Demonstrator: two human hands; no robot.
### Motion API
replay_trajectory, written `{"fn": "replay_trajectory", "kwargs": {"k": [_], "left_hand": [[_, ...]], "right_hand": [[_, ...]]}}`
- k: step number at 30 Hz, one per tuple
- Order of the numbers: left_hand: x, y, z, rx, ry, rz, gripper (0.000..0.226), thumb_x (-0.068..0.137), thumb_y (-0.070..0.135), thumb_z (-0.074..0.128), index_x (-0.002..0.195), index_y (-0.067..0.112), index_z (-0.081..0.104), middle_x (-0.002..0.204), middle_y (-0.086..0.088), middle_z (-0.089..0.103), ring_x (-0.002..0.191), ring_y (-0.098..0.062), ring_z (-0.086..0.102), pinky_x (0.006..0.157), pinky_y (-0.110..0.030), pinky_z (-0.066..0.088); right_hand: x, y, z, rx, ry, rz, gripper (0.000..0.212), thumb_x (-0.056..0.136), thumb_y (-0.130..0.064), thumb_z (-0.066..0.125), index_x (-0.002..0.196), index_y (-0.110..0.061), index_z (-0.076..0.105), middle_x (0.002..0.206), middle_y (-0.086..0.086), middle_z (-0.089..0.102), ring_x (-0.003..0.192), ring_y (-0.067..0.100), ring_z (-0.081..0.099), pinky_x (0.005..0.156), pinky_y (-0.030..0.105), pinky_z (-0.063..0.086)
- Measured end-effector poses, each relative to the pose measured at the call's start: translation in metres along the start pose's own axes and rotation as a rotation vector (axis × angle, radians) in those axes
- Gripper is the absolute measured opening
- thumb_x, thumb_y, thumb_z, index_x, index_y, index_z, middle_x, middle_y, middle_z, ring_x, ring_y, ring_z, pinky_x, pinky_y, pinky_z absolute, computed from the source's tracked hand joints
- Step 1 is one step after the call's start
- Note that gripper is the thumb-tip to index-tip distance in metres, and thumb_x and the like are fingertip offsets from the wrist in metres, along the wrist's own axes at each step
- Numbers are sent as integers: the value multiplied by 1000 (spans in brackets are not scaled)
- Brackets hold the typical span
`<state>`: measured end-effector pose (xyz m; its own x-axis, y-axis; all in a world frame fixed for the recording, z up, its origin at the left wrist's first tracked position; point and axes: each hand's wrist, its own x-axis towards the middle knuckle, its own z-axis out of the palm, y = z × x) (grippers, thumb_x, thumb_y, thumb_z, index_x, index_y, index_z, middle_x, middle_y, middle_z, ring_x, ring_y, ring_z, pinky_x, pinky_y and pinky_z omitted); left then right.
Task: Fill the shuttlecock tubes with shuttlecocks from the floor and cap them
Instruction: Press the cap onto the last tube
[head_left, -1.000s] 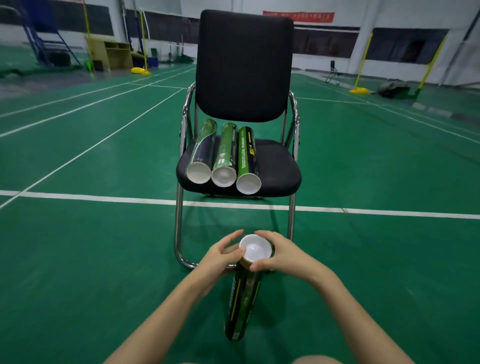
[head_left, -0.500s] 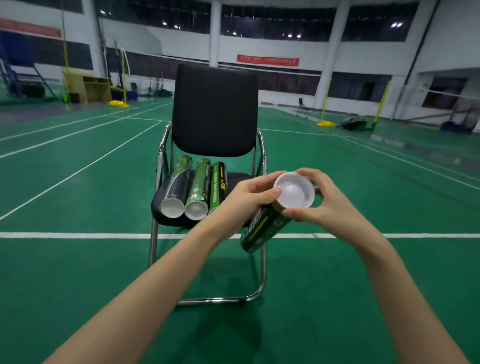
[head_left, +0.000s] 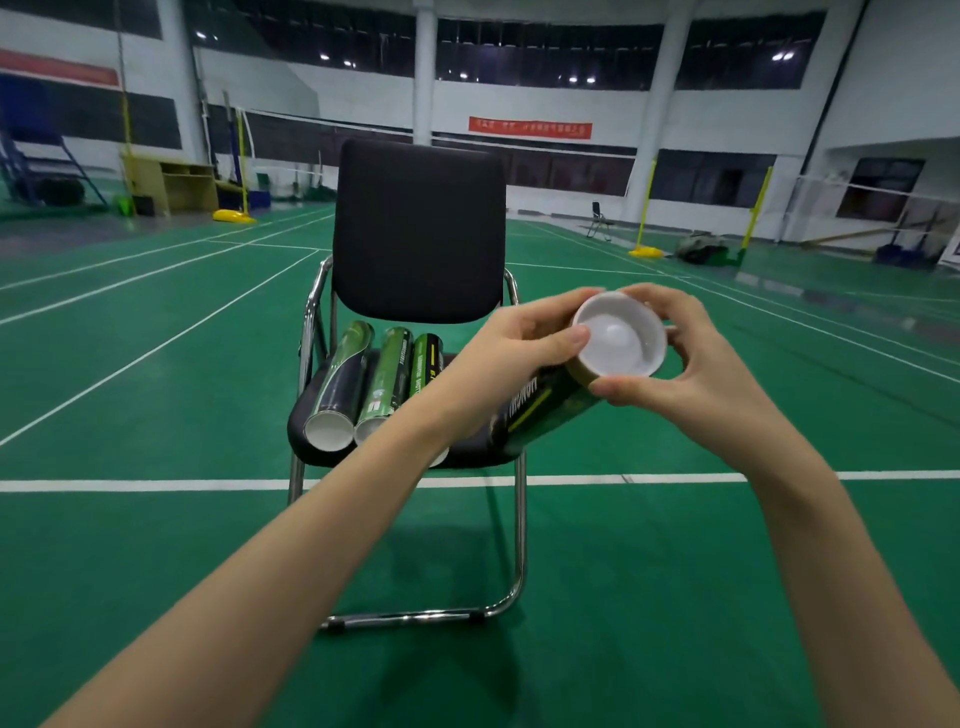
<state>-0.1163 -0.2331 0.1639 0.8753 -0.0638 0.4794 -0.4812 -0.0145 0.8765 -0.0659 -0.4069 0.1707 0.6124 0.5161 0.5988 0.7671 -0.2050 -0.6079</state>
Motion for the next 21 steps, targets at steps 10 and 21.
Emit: {"fn": "replay_trajectory", "kwargs": {"k": [10,21], "left_hand": [[20,-82,-46,431,197,-19,46,89,-1,54,133,12,48,127,1,57,115,-10,53,95,-22,45],[49,-183,-113,960,101,-86,45,87,-6,52,130,8,51,125,-12,59,115,-23,54,94,-21,38]], "right_hand": [[37,91,89,24,57,-17,70,64,-9,82,122,-20,43,117,-5,43,104,3,43,91,6,34],[67,200,197,-105,23,-74,64,75,-19,75,125,-19,36,128,3,40,108,14,47,83,33,51]]}}
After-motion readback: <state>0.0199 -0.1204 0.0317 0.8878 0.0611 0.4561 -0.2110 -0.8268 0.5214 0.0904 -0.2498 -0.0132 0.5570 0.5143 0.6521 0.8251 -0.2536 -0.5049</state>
